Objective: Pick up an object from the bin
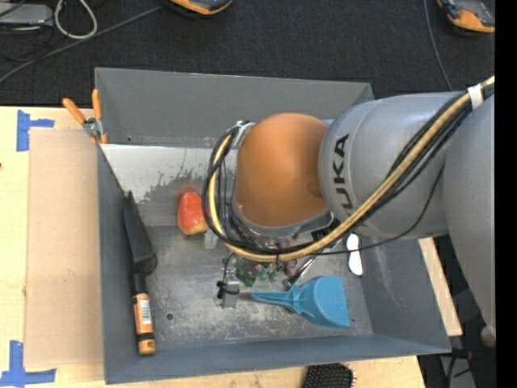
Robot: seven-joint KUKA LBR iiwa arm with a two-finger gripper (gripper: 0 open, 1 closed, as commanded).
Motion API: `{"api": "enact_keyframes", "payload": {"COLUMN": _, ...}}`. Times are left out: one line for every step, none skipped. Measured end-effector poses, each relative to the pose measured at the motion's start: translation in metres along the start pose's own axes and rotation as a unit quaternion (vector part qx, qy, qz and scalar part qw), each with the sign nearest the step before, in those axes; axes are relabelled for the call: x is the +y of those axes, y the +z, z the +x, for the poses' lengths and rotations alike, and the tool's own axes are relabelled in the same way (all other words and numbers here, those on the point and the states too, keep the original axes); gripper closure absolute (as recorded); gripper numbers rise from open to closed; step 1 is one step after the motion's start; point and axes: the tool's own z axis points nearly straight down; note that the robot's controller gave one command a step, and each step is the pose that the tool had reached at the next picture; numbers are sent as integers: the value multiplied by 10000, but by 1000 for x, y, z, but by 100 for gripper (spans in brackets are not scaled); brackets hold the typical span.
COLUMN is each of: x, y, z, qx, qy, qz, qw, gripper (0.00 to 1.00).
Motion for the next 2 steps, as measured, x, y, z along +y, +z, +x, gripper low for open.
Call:
{"api": "enact_keyframes", "payload": {"x": -1, "y": -5, "z": -2, "qx": -38, "qy": 22, "qz": -7, "qw": 10000, "gripper": 0}}
{"api": "enact_keyframes", "payload": {"x": -75, "y": 9, "z": -44, "qx": -42, "qy": -563, "qz": -6, "qw": 9984, "gripper": 0}}
